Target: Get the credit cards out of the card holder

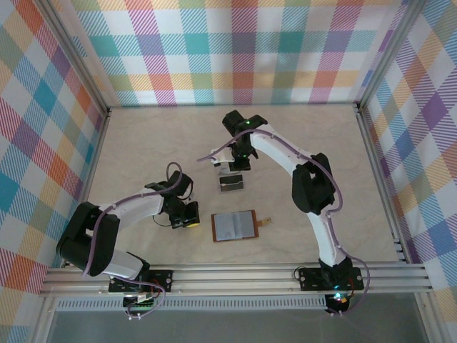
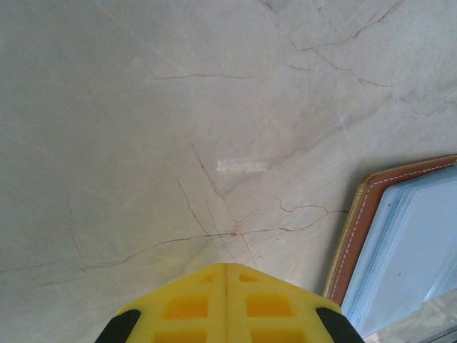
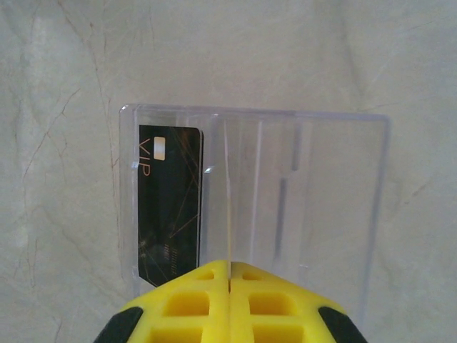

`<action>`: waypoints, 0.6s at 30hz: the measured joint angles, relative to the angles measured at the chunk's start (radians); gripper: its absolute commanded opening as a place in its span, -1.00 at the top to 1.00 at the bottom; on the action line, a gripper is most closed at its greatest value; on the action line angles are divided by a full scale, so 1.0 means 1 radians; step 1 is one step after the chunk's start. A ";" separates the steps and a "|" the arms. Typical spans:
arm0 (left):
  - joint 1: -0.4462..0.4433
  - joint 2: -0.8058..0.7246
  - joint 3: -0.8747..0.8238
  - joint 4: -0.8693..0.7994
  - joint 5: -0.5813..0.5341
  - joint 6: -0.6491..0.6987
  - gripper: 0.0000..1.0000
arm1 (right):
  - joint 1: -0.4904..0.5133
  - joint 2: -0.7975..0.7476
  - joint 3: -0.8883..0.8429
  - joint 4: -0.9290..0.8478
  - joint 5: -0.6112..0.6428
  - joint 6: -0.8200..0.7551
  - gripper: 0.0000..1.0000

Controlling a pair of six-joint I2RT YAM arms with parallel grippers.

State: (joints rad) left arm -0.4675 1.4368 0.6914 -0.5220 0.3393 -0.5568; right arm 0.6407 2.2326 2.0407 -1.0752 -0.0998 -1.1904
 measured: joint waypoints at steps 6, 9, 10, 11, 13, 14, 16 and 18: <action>0.002 0.002 0.000 -0.002 0.000 0.000 0.90 | 0.000 0.042 0.057 -0.054 0.002 0.023 1.00; 0.006 0.002 0.000 -0.004 0.000 0.002 0.90 | -0.001 0.065 0.106 -0.103 0.001 0.048 1.00; 0.008 0.002 0.000 -0.006 0.000 0.003 0.90 | -0.001 0.077 0.124 -0.120 -0.001 0.058 1.00; 0.008 0.002 0.000 -0.010 0.000 0.005 0.90 | -0.001 0.090 0.146 -0.140 -0.003 0.069 1.00; 0.008 0.002 0.000 -0.020 0.000 0.007 0.90 | -0.001 0.118 0.189 -0.172 -0.004 0.097 1.00; 0.009 0.002 0.000 -0.025 0.000 0.008 0.90 | -0.001 0.129 0.209 -0.189 -0.004 0.113 1.00; 0.011 0.002 0.000 -0.029 0.001 0.013 0.89 | -0.001 0.144 0.236 -0.213 -0.004 0.140 1.00; 0.013 0.002 0.000 -0.029 0.002 0.019 0.90 | -0.001 0.154 0.251 -0.235 -0.005 0.167 1.00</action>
State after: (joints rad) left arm -0.4545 1.4387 0.6914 -0.5510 0.3408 -0.5373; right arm 0.6395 2.3863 2.2921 -1.3102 -0.1051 -1.0233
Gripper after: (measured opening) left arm 0.056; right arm 0.057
